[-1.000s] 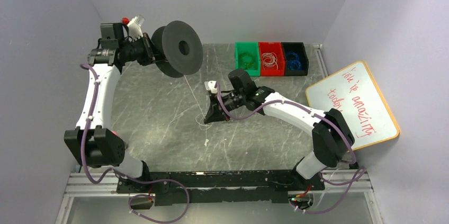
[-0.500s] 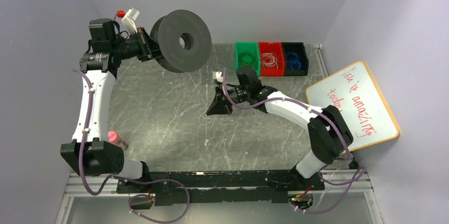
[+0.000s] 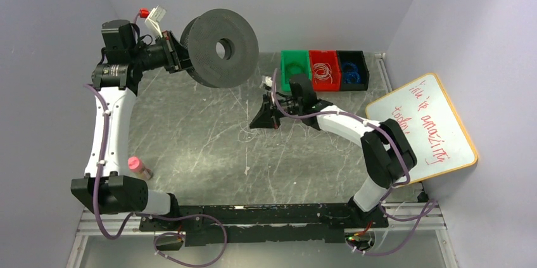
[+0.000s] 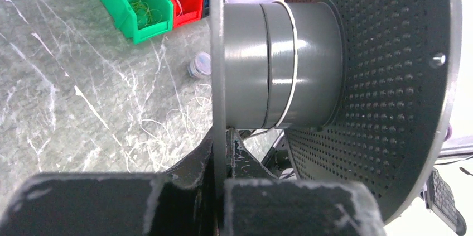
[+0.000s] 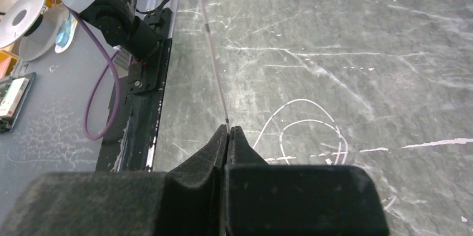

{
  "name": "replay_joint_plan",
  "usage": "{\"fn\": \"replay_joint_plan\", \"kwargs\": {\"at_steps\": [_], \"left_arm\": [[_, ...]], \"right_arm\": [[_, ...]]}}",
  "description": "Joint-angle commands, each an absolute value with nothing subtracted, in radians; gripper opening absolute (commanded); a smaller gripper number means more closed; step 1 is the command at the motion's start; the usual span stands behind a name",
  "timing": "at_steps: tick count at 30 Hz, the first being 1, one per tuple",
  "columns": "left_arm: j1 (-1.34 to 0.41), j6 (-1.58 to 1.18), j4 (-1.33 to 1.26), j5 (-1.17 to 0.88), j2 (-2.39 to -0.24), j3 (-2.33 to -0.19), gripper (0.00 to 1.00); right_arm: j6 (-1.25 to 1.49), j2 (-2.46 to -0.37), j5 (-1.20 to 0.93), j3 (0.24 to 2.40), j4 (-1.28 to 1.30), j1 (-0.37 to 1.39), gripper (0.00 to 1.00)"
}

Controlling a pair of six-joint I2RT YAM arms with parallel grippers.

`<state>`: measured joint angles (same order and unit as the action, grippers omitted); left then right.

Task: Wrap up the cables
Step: Wrap the cable around the cable reel.

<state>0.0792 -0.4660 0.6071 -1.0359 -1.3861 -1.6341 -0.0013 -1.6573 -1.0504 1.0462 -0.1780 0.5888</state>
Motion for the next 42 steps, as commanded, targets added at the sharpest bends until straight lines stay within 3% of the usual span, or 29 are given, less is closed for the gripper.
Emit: {"fn": "replay_joint_plan", "kwargs": {"at_steps": [1, 7, 17, 22, 31, 42], "left_arm": [[0.088, -0.511, 0.496, -1.100, -1.321, -1.734, 0.02], [0.087, -0.418, 0.619, -1.086, -1.323, -1.801, 0.02], [0.087, 0.134, 1.057, -1.054, -1.315, -1.814, 0.02], [0.076, 0.361, 1.158, -1.003, -1.291, -1.752, 0.02], [-0.060, 0.519, 1.136, -0.781, -1.242, -1.585, 0.02], [-0.247, 0.437, 0.878, -0.254, -1.217, -1.418, 0.02]], "right_arm": [[0.008, -1.684, -1.056, 1.045, -0.129, 0.589, 0.00], [0.065, -1.686, -0.832, 1.052, -0.141, 0.544, 0.00], [0.145, -1.638, -0.990, 1.137, -0.056, 0.403, 0.00], [0.131, -1.604, -1.021, 1.227, 0.076, 0.384, 0.00], [0.089, -1.593, -1.075, 1.375, 0.249, 0.382, 0.00], [0.139, -1.502, -1.181, 1.396, 0.239, 0.382, 0.00]]}}
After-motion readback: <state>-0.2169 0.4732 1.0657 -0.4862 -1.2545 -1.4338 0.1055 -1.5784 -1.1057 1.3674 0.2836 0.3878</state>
